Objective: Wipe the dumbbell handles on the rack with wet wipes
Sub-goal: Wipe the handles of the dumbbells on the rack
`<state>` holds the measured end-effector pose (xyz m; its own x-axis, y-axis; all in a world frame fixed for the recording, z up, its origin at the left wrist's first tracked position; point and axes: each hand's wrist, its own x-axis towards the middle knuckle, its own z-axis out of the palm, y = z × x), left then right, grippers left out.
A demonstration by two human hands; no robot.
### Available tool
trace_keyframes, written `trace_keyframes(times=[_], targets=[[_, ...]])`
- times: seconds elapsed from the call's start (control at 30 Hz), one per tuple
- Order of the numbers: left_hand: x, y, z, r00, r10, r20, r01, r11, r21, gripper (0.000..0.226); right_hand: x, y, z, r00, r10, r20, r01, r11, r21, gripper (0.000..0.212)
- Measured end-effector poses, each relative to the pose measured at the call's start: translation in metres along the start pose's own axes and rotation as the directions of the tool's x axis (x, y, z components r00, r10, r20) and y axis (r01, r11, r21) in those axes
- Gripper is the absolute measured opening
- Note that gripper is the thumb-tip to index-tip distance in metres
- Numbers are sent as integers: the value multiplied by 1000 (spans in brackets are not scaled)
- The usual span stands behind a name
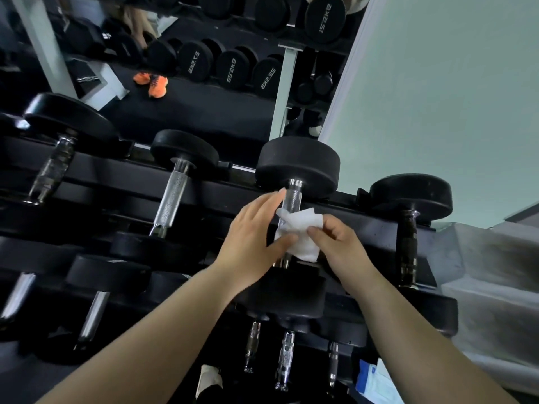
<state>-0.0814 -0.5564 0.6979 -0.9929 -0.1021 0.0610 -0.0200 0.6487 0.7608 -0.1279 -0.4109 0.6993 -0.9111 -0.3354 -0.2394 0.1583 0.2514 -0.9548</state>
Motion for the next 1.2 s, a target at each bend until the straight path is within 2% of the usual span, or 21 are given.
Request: trace_keyframes(times=[0.07, 0.17, 0.2, 0.3, 0.37, 0.43, 0.53, 0.6, 0.67, 0.73, 0.77, 0.87, 0.97, 1.03, 1.13, 1.2], targets=[[12, -2, 1, 998, 38, 58, -39, 999, 27, 55, -2, -1, 7, 1000, -13, 15, 12, 999, 39, 15], [16, -9, 3, 999, 37, 41, -35, 999, -36, 12, -3, 0, 13, 999, -41, -27, 41, 999, -29, 12], [16, -12, 1, 1000, -1, 14, 2, 997, -74, 13, -4, 1, 15, 997, -57, -46, 54, 997, -52, 11], [18, -23, -12, 978, -176, -115, 158, 976, -151, 36, -10, 8, 17, 990, -93, -108, 77, 987, -140, 16], [23, -34, -24, 933, -289, -214, 255, 951, -175, 33, -20, 18, 19, 992, -72, -108, 42, 965, -260, 15], [29, -47, -28, 881, -405, -243, 365, 910, -195, 24, -29, 28, 24, 989, -48, -141, -4, 938, -346, 19], [36, -59, -18, 846, -519, -122, 486, 845, -224, 16, -36, 38, 33, 969, -55, -239, -35, 934, -355, 28], [40, -58, -3, 836, -548, 17, 519, 780, -349, 18, -35, 41, 36, 958, -86, -273, -16, 937, -350, 30], [44, -47, 8, 827, -534, 175, 542, 675, -500, 16, -33, 42, 37, 951, -114, -287, 7, 938, -347, 36], [49, -35, 11, 832, -460, 310, 544, 567, -618, 16, -34, 43, 36, 956, -109, -273, 10, 940, -342, 35], [50, -32, 11, 840, -428, 335, 538, 567, -624, 16, -34, 44, 36, 958, -106, -267, 10, 941, -337, 32], [45, -37, 10, 846, -397, 355, 531, 681, -504, 15, -35, 44, 37, 957, -114, -268, 18, 942, -335, 42], [34, -48, 11, 808, -371, 457, 563, 713, -417, 16, -35, 43, 39, 949, -128, -288, 21, 937, -347, 49], [37, -49, 11, 808, -367, 461, 566, 702, -433, 15, -35, 43, 38, 953, -120, -278, 15, 936, -353, 47], [55, -40, 9, 836, -403, 373, 549, 610, -572, 16, -35, 45, 36, 962, -96, -255, -4, 931, -365, 35], [67, -32, 7, 841, -412, 352, 538, 563, -627, 15, -35, 46, 36, 963, -90, -255, -5, 937, -349, 36]])
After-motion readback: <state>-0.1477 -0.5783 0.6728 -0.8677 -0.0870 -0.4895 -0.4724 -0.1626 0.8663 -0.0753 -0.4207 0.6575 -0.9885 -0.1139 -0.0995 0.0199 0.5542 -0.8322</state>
